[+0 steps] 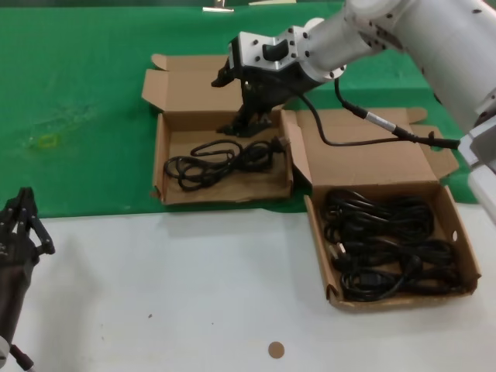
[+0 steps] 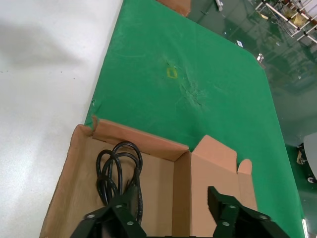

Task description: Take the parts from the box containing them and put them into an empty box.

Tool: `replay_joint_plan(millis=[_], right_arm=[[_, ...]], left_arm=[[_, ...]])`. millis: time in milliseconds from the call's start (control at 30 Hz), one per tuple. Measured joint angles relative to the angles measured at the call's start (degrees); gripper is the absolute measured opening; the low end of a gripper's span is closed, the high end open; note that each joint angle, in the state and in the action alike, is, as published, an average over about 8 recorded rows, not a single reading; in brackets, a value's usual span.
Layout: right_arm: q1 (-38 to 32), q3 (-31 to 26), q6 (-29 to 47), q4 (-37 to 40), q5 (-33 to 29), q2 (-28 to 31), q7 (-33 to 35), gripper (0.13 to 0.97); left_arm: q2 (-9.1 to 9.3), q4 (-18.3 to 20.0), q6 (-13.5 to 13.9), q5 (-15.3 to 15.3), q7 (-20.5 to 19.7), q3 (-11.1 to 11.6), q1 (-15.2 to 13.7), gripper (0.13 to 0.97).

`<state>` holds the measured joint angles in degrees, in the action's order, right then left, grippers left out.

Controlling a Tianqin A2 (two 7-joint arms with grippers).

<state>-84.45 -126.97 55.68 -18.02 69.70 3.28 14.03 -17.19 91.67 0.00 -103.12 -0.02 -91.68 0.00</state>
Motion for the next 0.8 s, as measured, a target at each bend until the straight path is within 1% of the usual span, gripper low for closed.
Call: replay_joint_plan(millis=[200, 333, 433, 600, 633, 700, 733, 800], right_arm=[[3.6, 1.5, -2.4, -3.1, 1.4, 0.6, -0.6, 0.589], [7.4, 3.1, -4.8, -6.4, 2.9, 1.2, -1.2, 0.589], [10.6, 4.4, -7.0, -9.2, 4.2, 1.7, -1.8, 0.663], [16.2, 6.8, -10.7, -14.1, 6.4, 2.7, -2.7, 0.786], [17.4, 7.3, -11.4, -15.1, 6.9, 2.9, -2.9, 0.786], [19.7, 8.2, -12.9, -17.1, 7.8, 3.2, -3.3, 0.817], [20.8, 8.7, -13.7, -18.1, 8.2, 3.4, -3.4, 0.833], [23.0, 9.6, -15.2, -20.1, 9.1, 3.8, -3.8, 0.864]], left_arm=[[0.00, 0.0, 0.0, 0.0, 0.0, 0.0, 0.0, 0.180], [0.00, 0.0, 0.0, 0.0, 0.0, 0.0, 0.0, 0.200], [0.00, 0.0, 0.0, 0.0, 0.0, 0.0, 0.0, 0.200], [0.00, 0.0, 0.0, 0.0, 0.0, 0.0, 0.0, 0.280], [0.00, 0.0, 0.0, 0.0, 0.0, 0.0, 0.0, 0.296], [0.00, 0.0, 0.0, 0.0, 0.0, 0.0, 0.0, 0.327], [0.00, 0.0, 0.0, 0.0, 0.0, 0.0, 0.0, 0.327], [0.00, 0.0, 0.0, 0.0, 0.0, 0.0, 0.0, 0.377]])
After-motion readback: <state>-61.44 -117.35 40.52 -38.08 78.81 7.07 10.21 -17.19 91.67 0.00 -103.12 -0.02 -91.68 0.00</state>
